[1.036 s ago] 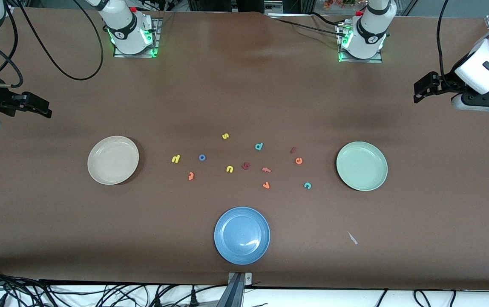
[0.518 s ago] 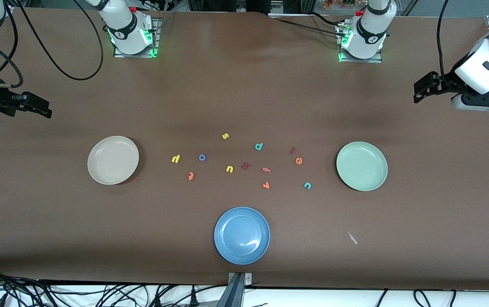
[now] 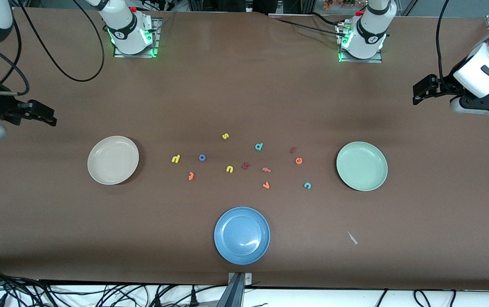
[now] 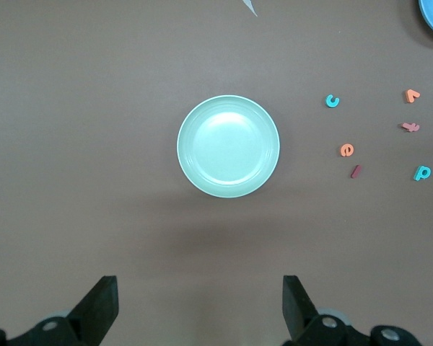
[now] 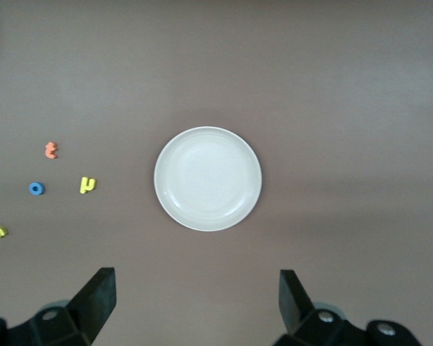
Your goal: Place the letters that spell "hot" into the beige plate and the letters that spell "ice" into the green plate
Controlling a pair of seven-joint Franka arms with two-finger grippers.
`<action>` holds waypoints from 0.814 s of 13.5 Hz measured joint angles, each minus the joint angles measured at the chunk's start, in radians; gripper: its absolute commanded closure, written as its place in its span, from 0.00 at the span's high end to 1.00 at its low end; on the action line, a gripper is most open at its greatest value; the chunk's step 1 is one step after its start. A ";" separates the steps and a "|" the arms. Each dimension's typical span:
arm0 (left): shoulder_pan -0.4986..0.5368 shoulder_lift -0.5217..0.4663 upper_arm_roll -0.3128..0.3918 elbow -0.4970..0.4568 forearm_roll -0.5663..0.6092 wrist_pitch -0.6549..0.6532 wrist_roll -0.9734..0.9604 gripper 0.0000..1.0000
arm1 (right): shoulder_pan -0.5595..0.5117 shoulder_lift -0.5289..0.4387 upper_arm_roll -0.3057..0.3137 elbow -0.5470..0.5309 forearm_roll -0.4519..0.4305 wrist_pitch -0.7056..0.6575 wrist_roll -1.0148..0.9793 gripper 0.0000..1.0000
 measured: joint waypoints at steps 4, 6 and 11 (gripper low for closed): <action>-0.046 0.087 -0.004 -0.001 0.000 -0.002 0.005 1.00 | 0.053 0.087 0.002 -0.005 0.005 0.021 0.000 1.00; -0.087 0.140 -0.006 0.006 0.000 0.000 0.005 1.00 | 0.084 0.150 0.003 -0.008 0.005 0.023 0.002 1.00; -0.207 0.409 -0.007 0.178 -0.001 0.019 -0.046 1.00 | 0.126 0.217 0.004 -0.031 0.082 0.060 0.008 1.00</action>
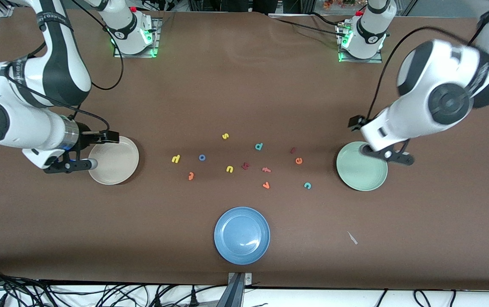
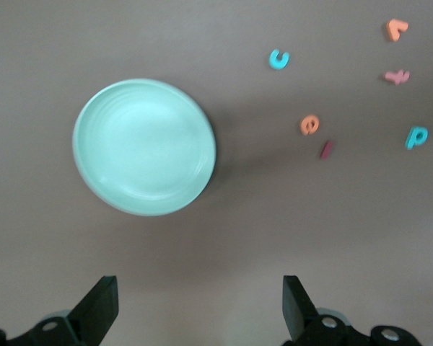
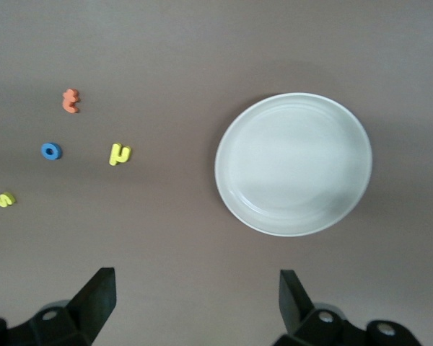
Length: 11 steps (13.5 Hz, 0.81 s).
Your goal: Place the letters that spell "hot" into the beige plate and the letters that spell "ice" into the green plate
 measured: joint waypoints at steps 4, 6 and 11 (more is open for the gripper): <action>-0.064 0.189 0.000 0.107 0.000 0.106 -0.123 1.00 | 0.004 0.002 0.016 -0.094 0.015 0.149 0.118 1.00; -0.103 0.258 0.000 0.112 0.000 0.189 -0.200 0.93 | 0.009 0.003 0.058 -0.128 0.015 0.204 0.238 1.00; -0.146 0.339 0.000 0.074 0.000 0.353 -0.261 0.77 | 0.110 0.009 0.093 -0.227 0.014 0.360 0.466 1.00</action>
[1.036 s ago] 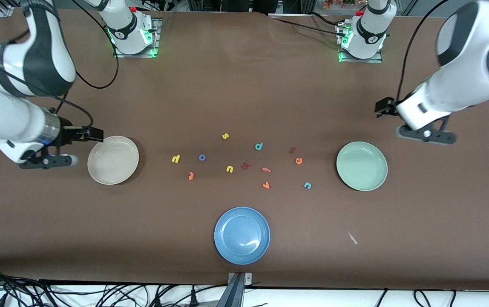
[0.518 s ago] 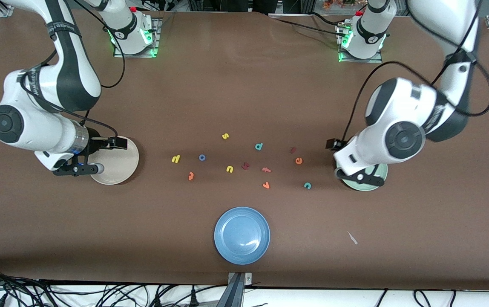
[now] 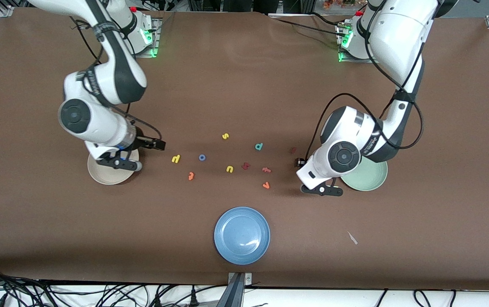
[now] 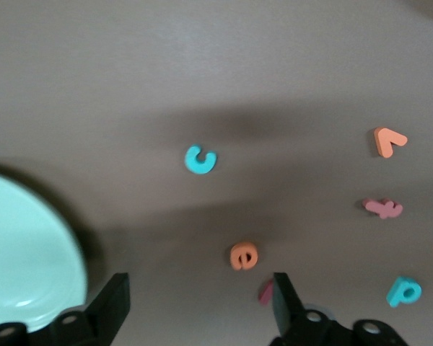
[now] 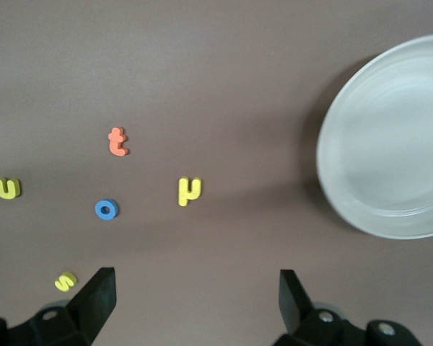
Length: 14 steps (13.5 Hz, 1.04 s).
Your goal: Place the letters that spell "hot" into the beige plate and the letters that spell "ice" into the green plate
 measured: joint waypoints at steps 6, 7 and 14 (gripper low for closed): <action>-0.024 0.016 0.000 -0.162 0.000 0.204 -0.009 0.67 | 0.069 0.057 0.000 -0.168 -0.001 0.305 0.167 1.00; -0.025 0.016 0.000 -0.168 0.000 0.204 -0.018 0.65 | 0.075 0.072 0.000 -0.176 -0.001 0.340 0.190 1.00; -0.041 0.016 0.000 -0.185 0.000 0.205 -0.037 0.52 | 0.094 0.160 -0.002 -0.181 0.000 0.490 0.246 0.99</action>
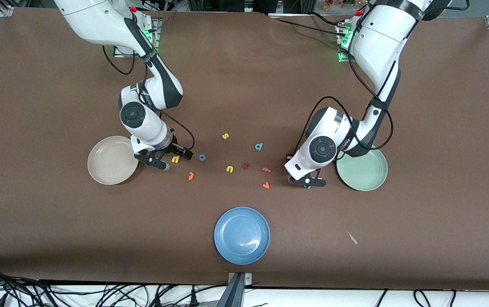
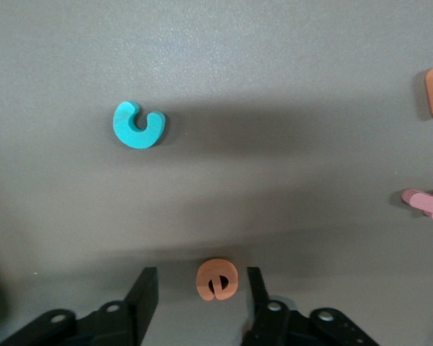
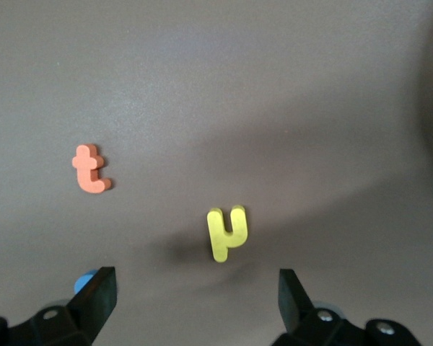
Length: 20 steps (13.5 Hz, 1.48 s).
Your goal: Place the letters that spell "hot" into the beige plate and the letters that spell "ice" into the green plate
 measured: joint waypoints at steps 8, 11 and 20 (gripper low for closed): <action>0.000 0.000 0.000 -0.047 0.000 0.056 -0.001 0.46 | -0.004 0.034 -0.018 0.000 0.000 0.018 0.004 0.75; -0.002 0.000 0.000 -0.047 0.000 0.057 -0.001 0.46 | -0.004 0.040 -0.019 0.003 0.000 0.021 0.004 0.53; -0.006 0.000 0.000 -0.049 0.000 0.057 -0.005 0.46 | -0.004 0.040 -0.022 0.003 0.000 0.021 0.006 0.13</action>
